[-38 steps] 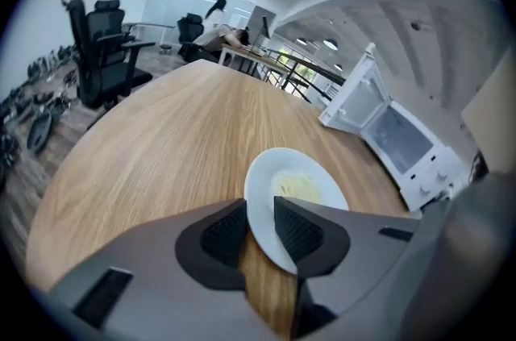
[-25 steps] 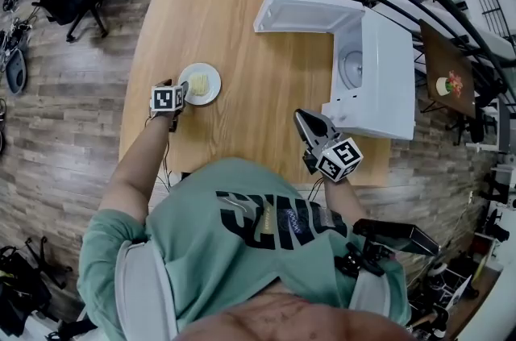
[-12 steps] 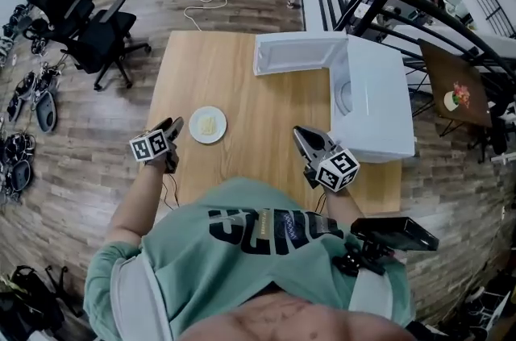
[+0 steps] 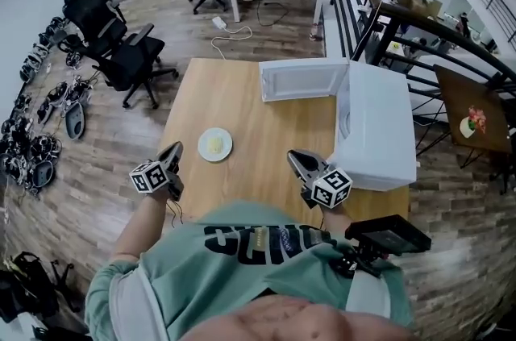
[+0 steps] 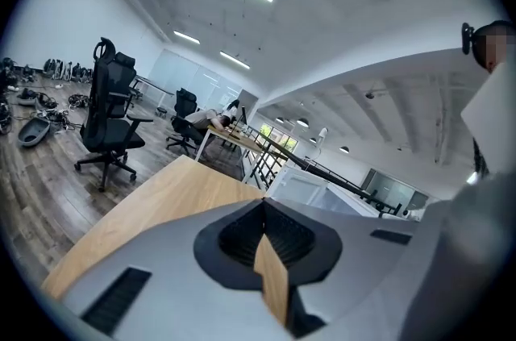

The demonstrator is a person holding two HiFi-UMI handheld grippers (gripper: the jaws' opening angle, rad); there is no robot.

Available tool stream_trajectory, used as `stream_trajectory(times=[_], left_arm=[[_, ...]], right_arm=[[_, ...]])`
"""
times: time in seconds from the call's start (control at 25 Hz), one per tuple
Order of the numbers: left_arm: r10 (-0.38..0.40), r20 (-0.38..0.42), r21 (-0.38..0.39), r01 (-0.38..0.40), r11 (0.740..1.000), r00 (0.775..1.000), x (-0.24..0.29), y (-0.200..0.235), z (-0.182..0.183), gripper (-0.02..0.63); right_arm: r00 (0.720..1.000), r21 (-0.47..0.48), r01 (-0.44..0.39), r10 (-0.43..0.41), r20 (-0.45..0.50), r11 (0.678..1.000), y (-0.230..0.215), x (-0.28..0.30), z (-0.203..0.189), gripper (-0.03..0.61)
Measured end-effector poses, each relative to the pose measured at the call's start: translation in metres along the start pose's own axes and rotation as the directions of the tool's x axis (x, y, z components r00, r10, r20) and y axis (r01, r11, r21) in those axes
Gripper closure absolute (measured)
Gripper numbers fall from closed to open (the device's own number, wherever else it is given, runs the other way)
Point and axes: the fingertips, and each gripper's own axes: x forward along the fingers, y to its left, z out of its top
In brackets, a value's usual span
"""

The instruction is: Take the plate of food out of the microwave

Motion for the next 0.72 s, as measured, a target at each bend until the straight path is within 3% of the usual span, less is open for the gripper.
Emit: stream_trajectory(times=[0.28, 0.52, 0.72], left_arm=[[-0.091, 0.055, 0.035, 0.089, 0.995, 0.994, -0.028, -0.016, 0.009, 0.609], [-0.231, 0.092, 0.055, 0.226, 0.973, 0.969, -0.049, 0.011, 0.033, 0.609], [-0.339, 0.077, 0.062, 0.335, 0.940, 0.938, -0.066, 0.037, 0.051, 0.609]], right_arm=[[0.999, -0.054, -0.037, 0.037, 0.001, 0.998, 0.027, 0.019, 0.015, 0.572], [0.999, -0.082, 0.053, -0.052, 0.006, 0.995, 0.070, 0.055, 0.025, 0.572], [0.995, -0.081, 0.100, -0.100, -0.004, 0.992, 0.116, 0.095, 0.019, 0.572]])
